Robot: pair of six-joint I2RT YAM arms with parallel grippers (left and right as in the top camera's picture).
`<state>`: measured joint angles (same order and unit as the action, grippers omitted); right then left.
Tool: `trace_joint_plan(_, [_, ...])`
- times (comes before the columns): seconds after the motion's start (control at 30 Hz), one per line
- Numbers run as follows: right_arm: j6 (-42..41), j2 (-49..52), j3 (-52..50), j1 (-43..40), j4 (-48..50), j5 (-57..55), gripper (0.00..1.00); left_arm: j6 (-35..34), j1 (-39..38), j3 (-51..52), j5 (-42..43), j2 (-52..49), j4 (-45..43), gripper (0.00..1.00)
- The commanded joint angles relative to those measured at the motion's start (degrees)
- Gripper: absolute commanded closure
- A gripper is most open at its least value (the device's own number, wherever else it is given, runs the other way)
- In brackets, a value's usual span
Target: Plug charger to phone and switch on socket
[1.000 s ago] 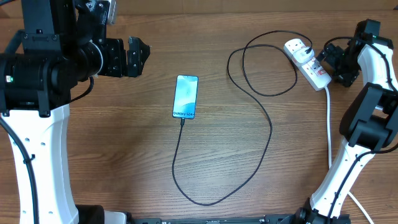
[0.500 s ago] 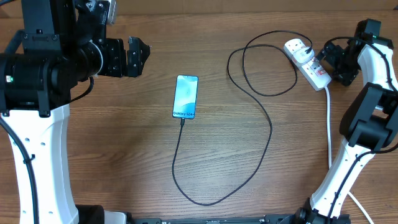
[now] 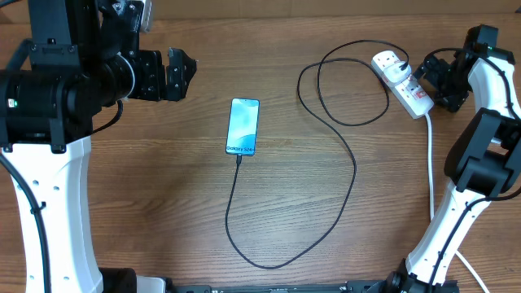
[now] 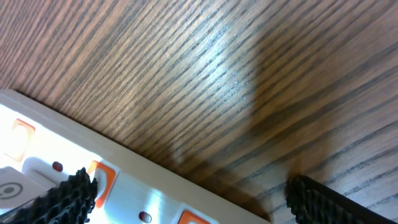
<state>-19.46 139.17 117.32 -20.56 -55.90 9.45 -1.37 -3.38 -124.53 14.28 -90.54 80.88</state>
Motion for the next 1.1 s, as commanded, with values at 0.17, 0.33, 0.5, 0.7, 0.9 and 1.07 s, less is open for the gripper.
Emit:
trace_joint_plan(0.17, [0.1, 2.0, 0.0, 0.6, -1.6, 0.9, 0.0, -0.3, -0.4, -0.1, -0.3, -0.1, 0.0, 0.0])
trace_joint_plan(0.33, [0.0, 2.1, 0.0, 0.6, -1.5, 0.9, 0.0, -0.3, -0.4, -0.1, -0.3, -0.1, 0.0, 0.0])
trace_joint_plan(0.5, [0.0, 2.1, 0.0, 0.6, -1.4, 0.9, 0.0, -0.3, -0.4, -0.1, -0.3, -0.1, 0.0, 0.01])
trace_joint_plan(0.7, [0.1, 2.1, 0.0, 0.8, -1.4, 0.9, 0.0, -0.3, -0.4, -0.1, -0.3, -0.1, 0.0, 0.0])
trace_joint_plan(0.9, [0.1, 2.1, -0.9, 1.2, -0.9, 0.9, 0.0, -0.3, -0.4, -0.1, -0.3, -0.1, 0.0, 0.0])
trace_joint_plan(1.07, [0.5, 2.1, -1.9, 1.4, -0.6, 1.4, 0.0, -0.3, -0.4, -0.1, -0.3, -0.1, 0.0, 0.0])
